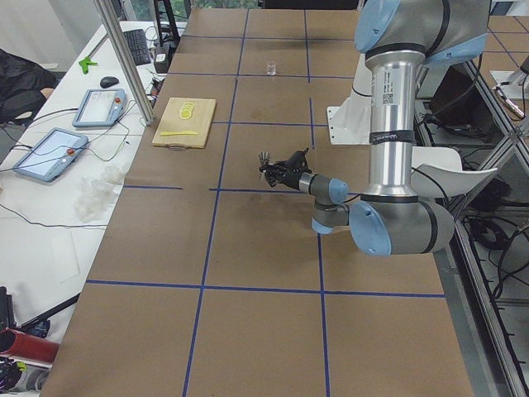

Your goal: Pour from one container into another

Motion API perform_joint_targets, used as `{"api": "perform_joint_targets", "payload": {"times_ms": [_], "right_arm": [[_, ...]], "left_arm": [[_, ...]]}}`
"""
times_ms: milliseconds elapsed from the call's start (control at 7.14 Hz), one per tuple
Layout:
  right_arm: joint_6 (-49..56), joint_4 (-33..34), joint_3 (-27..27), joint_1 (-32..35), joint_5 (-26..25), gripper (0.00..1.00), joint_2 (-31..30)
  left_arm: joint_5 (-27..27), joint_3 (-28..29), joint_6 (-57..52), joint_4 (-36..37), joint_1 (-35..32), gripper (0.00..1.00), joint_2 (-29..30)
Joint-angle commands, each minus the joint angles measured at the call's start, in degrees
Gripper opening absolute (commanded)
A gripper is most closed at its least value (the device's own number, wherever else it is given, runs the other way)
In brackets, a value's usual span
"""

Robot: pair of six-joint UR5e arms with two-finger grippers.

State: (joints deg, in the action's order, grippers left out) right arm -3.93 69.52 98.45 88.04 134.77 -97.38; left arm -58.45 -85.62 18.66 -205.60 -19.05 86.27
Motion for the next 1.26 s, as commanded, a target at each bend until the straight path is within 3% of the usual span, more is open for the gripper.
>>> {"api": "perform_joint_targets", "payload": {"times_ms": [0, 280, 561, 1121], "right_arm": [[-0.03, 0.0, -0.01, 0.03, -0.03, 1.0, 0.0], [-0.12, 0.09, -0.01, 0.12, -0.03, 1.0, 0.0], [-0.2, 0.09, -0.01, 0.12, -0.12, 1.0, 0.09], [-0.2, 0.09, -0.01, 0.21, -0.03, 1.0, -0.09]], "left_arm": [[-28.45, -0.34, -6.52, 0.46, -14.99, 0.0, 1.09], [-42.99, -0.25, -6.53, 6.31, -19.07, 0.0, 9.39], [-60.56, 0.01, -6.53, 19.55, -24.43, 0.0, 20.47], [-61.08, 9.93, -8.55, 22.51, -21.92, 0.0, 35.08]]}}
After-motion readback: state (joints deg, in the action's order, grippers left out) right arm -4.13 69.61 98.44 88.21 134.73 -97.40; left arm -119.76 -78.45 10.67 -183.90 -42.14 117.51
